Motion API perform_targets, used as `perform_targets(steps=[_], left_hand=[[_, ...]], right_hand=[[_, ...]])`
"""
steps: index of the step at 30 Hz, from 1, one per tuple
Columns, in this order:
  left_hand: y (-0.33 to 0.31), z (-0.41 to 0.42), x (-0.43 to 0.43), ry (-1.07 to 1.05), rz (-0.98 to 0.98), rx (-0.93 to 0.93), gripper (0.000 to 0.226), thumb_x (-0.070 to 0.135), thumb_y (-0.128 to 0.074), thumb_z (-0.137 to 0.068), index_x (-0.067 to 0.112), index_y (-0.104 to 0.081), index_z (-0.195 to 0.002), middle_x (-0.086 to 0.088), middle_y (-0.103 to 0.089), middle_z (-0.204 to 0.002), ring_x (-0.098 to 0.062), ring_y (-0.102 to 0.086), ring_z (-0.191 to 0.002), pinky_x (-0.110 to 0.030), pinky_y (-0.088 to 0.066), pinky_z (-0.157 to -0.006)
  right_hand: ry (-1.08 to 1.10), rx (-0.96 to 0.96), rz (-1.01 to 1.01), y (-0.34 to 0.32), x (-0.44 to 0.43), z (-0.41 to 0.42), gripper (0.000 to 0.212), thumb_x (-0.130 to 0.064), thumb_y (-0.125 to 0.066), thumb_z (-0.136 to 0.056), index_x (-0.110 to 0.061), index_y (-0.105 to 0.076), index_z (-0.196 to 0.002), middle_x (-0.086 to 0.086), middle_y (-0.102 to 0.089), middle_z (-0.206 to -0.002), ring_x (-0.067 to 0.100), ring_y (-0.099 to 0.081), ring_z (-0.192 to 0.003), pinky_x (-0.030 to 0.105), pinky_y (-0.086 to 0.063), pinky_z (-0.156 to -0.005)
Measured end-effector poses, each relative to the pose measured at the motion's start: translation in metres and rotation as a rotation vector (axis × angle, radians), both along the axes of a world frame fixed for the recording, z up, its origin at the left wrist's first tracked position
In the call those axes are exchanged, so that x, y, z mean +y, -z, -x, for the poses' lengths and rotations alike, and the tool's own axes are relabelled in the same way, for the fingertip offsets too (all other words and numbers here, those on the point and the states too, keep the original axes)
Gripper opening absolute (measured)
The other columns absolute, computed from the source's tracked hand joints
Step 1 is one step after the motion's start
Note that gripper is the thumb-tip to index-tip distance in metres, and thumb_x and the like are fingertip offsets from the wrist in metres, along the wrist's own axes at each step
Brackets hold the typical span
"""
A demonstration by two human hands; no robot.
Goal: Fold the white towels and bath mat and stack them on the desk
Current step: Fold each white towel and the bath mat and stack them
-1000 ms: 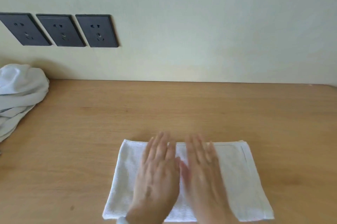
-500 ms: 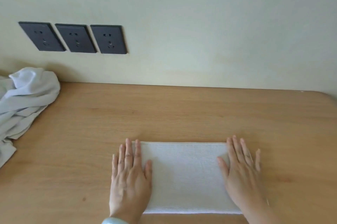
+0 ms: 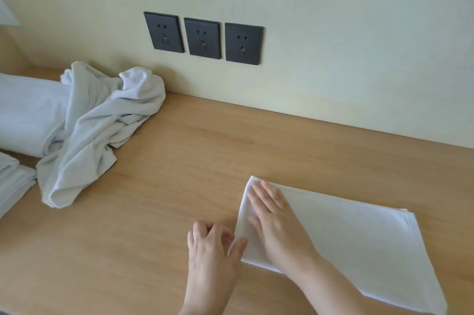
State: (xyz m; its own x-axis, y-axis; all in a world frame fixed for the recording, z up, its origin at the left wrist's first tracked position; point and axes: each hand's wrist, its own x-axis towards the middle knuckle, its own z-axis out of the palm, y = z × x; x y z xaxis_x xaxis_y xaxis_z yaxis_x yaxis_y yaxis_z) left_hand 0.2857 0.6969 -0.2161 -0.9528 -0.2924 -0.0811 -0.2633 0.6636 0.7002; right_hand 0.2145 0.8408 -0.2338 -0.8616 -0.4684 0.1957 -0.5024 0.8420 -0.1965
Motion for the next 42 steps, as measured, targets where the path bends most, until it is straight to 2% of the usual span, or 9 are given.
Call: perform_targets(steps=[4, 16, 23, 27, 29, 31, 35, 38, 42], left_hand=[[-0.007, 0.000, 0.002, 0.024, 0.093, -0.046, 0.026, 0.053, -0.060, -0.087, 0.029, -0.051, -0.080, 0.010, -0.035, -0.098, -0.010, -0.033, -0.093, -0.018, -0.028, -0.088], [0.006, -0.010, -0.008, 0.087, 0.046, 0.033, 0.025, 0.040, -0.064, -0.089, 0.020, -0.061, -0.075, 0.007, -0.038, -0.094, -0.013, -0.034, -0.090, -0.025, -0.032, -0.090], [0.012, -0.014, -0.006, 0.059, 0.084, 0.111, 0.039, 0.027, -0.088, -0.064, 0.028, -0.050, -0.061, 0.011, -0.037, -0.083, -0.012, -0.038, -0.072, -0.029, -0.046, -0.068], [0.002, -0.009, 0.004, 0.134, 0.198, 0.260, 0.025, 0.017, -0.054, -0.088, 0.014, -0.051, -0.113, -0.001, -0.049, -0.119, -0.021, -0.053, -0.105, -0.041, -0.052, -0.091], [-0.012, 0.006, 0.018, 0.273, 0.196, 0.236, 0.052, 0.020, -0.019, -0.094, 0.014, -0.035, -0.143, -0.001, -0.030, -0.153, -0.018, -0.028, -0.143, -0.034, -0.028, -0.117], [-0.014, 0.026, 0.033, 0.403, 0.176, 0.185, 0.071, 0.032, 0.005, -0.088, 0.016, -0.016, -0.154, 0.004, -0.003, -0.162, -0.009, 0.006, -0.149, -0.026, -0.003, -0.122], [0.013, 0.049, 0.044, 0.594, 0.496, 0.133, 0.059, 0.039, -0.015, -0.098, 0.021, -0.027, -0.152, -0.005, -0.019, -0.161, -0.024, -0.011, -0.149, -0.039, -0.007, -0.116], [0.025, 0.045, 0.039, 0.552, 0.612, 0.086, 0.058, 0.048, -0.020, -0.099, 0.028, -0.026, -0.153, -0.001, -0.019, -0.161, -0.023, -0.013, -0.149, -0.048, -0.009, -0.116], [0.029, 0.042, 0.037, 0.501, 0.696, 0.091, 0.064, 0.054, -0.009, -0.098, 0.027, -0.025, -0.153, 0.000, -0.018, -0.161, -0.021, -0.008, -0.150, -0.050, -0.004, -0.117]], right_hand=[[0.055, -0.052, -0.050, 0.007, -0.018, 0.024, 0.053, -0.031, -0.028, -0.099, -0.003, -0.047, -0.139, 0.009, -0.041, -0.149, 0.023, -0.037, -0.139, 0.037, -0.015, -0.115], [0.038, -0.088, -0.110, 0.006, -0.018, 0.018, 0.062, -0.045, -0.013, -0.100, -0.015, -0.013, -0.154, -0.004, -0.004, -0.162, 0.008, 0.004, -0.148, 0.036, -0.001, -0.119], [0.040, -0.104, -0.096, 0.005, -0.019, 0.017, 0.061, -0.044, -0.018, -0.100, -0.015, -0.015, -0.154, -0.004, -0.006, -0.161, 0.009, 0.001, -0.149, 0.038, -0.005, -0.119], [0.007, -0.146, 0.067, -0.002, -0.019, 0.016, 0.059, -0.040, -0.022, -0.102, -0.017, -0.011, -0.154, -0.008, -0.005, -0.161, 0.004, 0.003, -0.147, 0.033, -0.001, -0.120], [0.086, -0.207, 0.373, -0.014, -0.017, 0.013, 0.054, -0.029, -0.032, -0.104, -0.020, -0.012, -0.153, -0.015, -0.004, -0.158, -0.003, 0.005, -0.145, 0.024, 0.000, -0.120], [0.251, -0.169, 0.539, -0.018, -0.006, 0.004, 0.053, -0.018, -0.036, -0.103, -0.019, -0.017, -0.152, -0.018, -0.007, -0.154, -0.004, 0.000, -0.145, 0.020, -0.004, -0.119], [0.345, -0.072, 0.189, 0.001, 0.049, -0.026, 0.054, -0.036, -0.019, -0.103, -0.010, -0.031, -0.149, 0.002, -0.027, -0.156, 0.015, -0.018, -0.147, 0.041, -0.020, -0.117], [0.390, -0.114, 0.006, 0.009, 0.115, -0.048, 0.058, -0.043, -0.018, -0.102, -0.013, -0.025, -0.152, 0.001, -0.019, -0.160, 0.014, -0.010, -0.149, 0.042, -0.013, -0.117], [0.563, -0.185, 0.192, -0.007, 0.201, -0.079, 0.052, -0.042, -0.024, -0.103, -0.021, -0.026, -0.151, -0.012, -0.015, -0.160, 0.000, -0.009, -0.146, 0.030, -0.013, -0.119]])
